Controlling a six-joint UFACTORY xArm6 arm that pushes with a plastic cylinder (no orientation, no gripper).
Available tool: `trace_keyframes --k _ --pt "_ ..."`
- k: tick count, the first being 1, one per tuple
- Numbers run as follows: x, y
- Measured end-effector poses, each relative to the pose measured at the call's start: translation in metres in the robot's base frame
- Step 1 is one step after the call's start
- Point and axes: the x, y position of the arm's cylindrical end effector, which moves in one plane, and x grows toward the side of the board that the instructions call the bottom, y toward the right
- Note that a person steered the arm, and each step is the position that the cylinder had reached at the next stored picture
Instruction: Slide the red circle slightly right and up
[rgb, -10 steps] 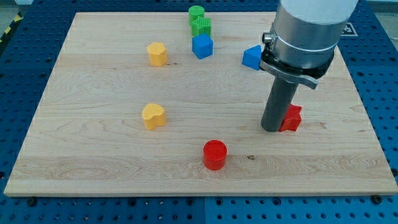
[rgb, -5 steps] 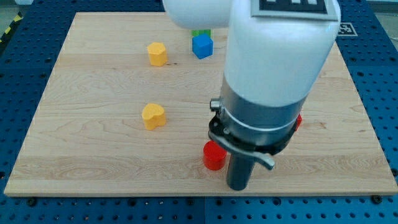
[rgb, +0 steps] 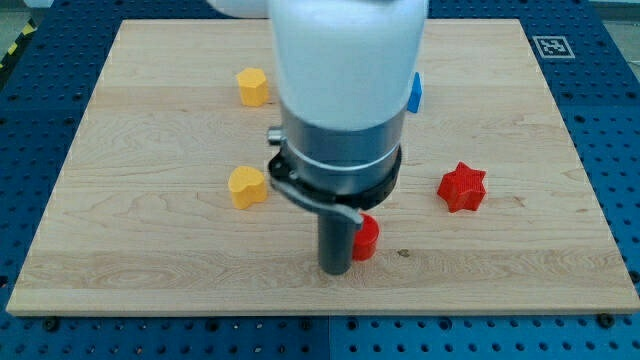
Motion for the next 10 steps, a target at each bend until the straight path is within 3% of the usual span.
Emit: trace_keyframes --k 1,7,10 --pt "-0.015 0.013" --pt "0.0 0.055" --pt "-0.029 0.055"
